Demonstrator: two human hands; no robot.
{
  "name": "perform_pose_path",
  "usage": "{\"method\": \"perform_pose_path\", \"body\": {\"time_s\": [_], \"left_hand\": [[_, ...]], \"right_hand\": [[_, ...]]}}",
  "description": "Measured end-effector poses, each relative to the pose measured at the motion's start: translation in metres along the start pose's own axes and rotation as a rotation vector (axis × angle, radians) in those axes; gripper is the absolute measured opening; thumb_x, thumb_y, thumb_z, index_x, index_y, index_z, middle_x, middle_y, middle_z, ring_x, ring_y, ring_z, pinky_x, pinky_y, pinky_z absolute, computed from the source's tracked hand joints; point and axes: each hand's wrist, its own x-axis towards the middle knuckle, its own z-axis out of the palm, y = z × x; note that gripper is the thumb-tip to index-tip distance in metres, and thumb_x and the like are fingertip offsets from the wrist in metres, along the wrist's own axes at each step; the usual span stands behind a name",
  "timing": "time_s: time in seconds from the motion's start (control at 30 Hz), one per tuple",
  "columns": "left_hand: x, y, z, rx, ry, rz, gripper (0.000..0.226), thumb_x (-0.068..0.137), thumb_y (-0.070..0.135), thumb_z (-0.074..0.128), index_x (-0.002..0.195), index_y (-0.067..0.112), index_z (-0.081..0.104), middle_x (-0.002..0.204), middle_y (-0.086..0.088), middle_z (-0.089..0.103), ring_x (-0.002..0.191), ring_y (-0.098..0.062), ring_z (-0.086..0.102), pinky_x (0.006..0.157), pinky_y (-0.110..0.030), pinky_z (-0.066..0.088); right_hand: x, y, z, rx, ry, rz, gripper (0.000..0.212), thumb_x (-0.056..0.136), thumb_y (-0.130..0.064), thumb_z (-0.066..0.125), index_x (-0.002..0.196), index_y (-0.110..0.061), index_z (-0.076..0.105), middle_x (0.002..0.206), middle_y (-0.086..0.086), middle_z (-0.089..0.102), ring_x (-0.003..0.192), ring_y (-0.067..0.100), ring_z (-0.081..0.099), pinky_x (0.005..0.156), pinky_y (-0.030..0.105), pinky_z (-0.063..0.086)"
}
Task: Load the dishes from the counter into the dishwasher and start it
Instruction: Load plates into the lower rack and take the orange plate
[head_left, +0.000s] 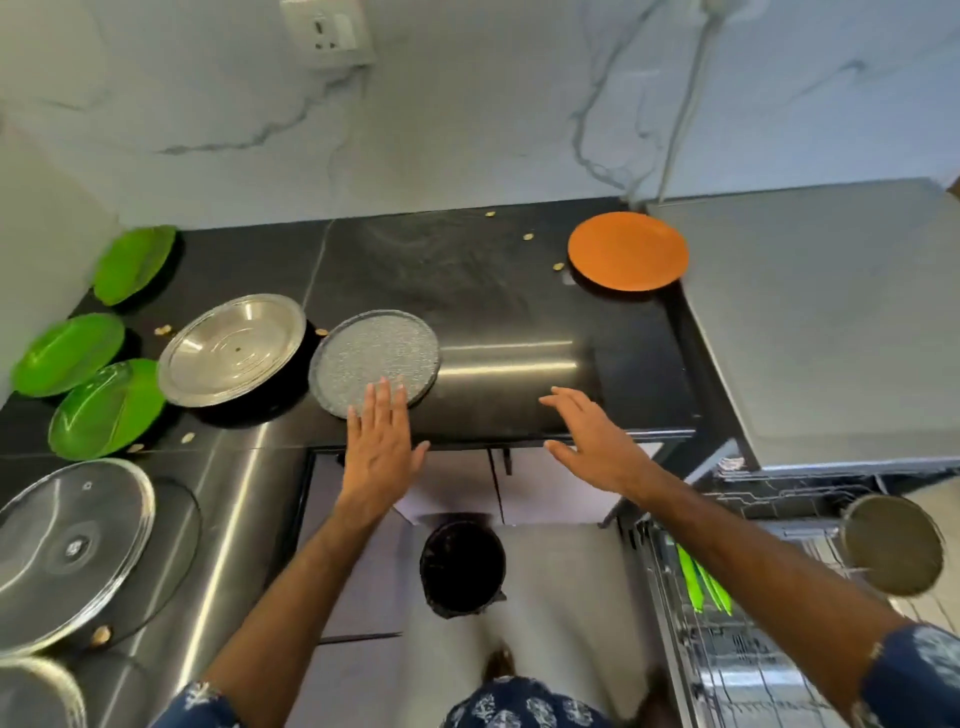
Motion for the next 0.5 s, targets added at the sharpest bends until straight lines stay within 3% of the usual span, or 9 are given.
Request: {"method": "perform_pose_path", "body": {"time_s": [0.13,0.2,0.3,0.37,0.43,0.5], "left_hand": [[0.004,-0.05,0.013,0.002,-0.147,-0.01,0.084,0.09,0.048,0.064,0.154,0.005,0.029,0.159,-0.016,0.031,0.149,-0.034,0.027,0.115,-0.062,0.027],[0.004,-0.055,0.015,0.023,-0.16,0.012,0.077,0.088,0.04,0.069,0.151,0.008,0.037,0.153,-0.012,0.04,0.144,-0.031,0.036,0.112,-0.06,0.032],[0.0,-0.053,0.014,0.079,-0.052,0.073,0.051,0.078,0.012,0.075,0.126,0.015,0.058,0.122,-0.006,0.058,0.112,-0.029,0.057,0.099,-0.056,0.044],[-0.003,-0.05,0.016,0.099,0.055,0.152,0.039,0.072,0.0,0.072,0.105,0.018,0.06,0.101,-0.003,0.056,0.09,-0.026,0.055,0.084,-0.045,0.045],[-0.006,-0.041,0.016,0.103,0.12,0.277,0.03,0.075,0.0,0.07,0.093,0.019,0.057,0.089,-0.001,0.052,0.079,-0.024,0.049,0.073,-0.038,0.039],[-0.013,-0.025,0.013,0.054,0.181,0.417,0.02,0.08,0.005,0.068,0.089,0.019,0.057,0.084,0.0,0.052,0.074,-0.024,0.046,0.067,-0.038,0.035]], "right_hand": [[0.038,-0.029,0.022,0.066,-0.105,0.058,0.057,0.095,-0.025,0.061,0.147,-0.018,0.038,0.157,0.004,0.029,0.144,0.021,0.03,0.118,0.035,0.029],[0.051,-0.036,0.029,0.086,-0.122,0.092,0.055,0.096,-0.025,0.061,0.146,-0.016,0.04,0.153,0.004,0.033,0.141,0.021,0.034,0.116,0.033,0.031],[0.064,-0.04,0.037,0.055,-0.072,0.137,0.048,0.095,-0.025,0.061,0.14,-0.015,0.047,0.143,0.005,0.043,0.133,0.023,0.039,0.111,0.033,0.034],[0.067,-0.041,0.045,0.09,-0.023,0.203,0.041,0.095,-0.027,0.061,0.133,-0.015,0.053,0.13,0.004,0.05,0.123,0.022,0.044,0.107,0.037,0.04],[0.065,-0.046,0.051,0.255,0.005,0.32,0.038,0.096,-0.031,0.061,0.129,-0.013,0.054,0.116,0.004,0.057,0.108,0.018,0.055,0.098,0.038,0.048],[0.061,-0.056,0.055,0.575,0.01,0.486,0.043,0.096,-0.034,0.062,0.13,-0.01,0.049,0.111,0.008,0.06,0.092,0.018,0.064,0.087,0.04,0.056]]}}
